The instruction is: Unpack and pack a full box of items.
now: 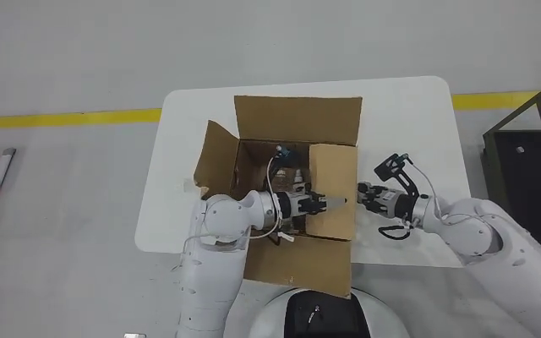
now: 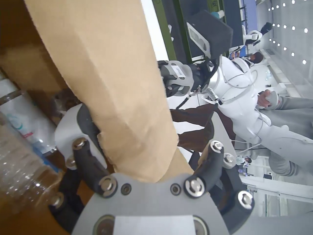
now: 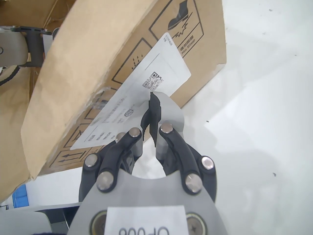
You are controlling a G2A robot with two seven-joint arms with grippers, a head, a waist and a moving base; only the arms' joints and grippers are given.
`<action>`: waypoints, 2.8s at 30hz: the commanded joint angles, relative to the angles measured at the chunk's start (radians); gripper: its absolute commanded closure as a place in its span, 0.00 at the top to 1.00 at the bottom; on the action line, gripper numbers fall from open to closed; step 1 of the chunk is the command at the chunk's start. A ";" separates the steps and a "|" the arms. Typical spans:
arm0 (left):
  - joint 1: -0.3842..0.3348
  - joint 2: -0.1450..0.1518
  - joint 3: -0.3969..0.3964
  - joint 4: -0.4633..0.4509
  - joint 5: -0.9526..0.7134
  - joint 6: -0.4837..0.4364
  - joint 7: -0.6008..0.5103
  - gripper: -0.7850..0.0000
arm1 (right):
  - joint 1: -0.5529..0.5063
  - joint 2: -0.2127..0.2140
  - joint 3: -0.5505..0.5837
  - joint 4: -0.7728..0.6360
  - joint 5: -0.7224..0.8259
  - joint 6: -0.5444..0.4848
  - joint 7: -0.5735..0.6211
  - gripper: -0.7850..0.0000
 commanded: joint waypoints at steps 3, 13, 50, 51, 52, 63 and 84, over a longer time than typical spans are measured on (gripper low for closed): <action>-0.007 0.004 0.026 -0.002 -0.030 0.009 0.004 1.00 | 0.016 0.000 0.014 0.001 -0.002 -0.002 0.008 0.00; -0.037 0.012 0.070 -0.049 -0.141 0.033 0.027 1.00 | -0.021 0.013 0.141 -0.032 0.059 0.047 -0.005 0.38; -0.185 0.021 0.365 0.018 -0.124 0.012 0.042 1.00 | -0.150 0.034 0.378 -0.085 0.669 0.078 0.208 0.00; -0.185 0.023 0.364 0.016 -0.125 0.013 0.041 1.00 | -0.145 0.034 0.373 -0.084 0.663 0.080 0.208 0.00; -0.184 0.024 0.362 0.014 -0.126 0.014 0.043 1.00 | -0.141 0.033 0.368 -0.082 0.660 0.081 0.207 0.00; -0.143 0.057 0.256 -0.057 -0.145 0.015 0.052 1.00 | -0.130 0.036 0.384 -0.063 0.649 0.083 0.203 0.00; -0.113 0.087 0.177 -0.127 -0.091 0.000 0.040 1.00 | -0.162 0.044 0.459 -0.041 0.677 0.055 0.215 0.00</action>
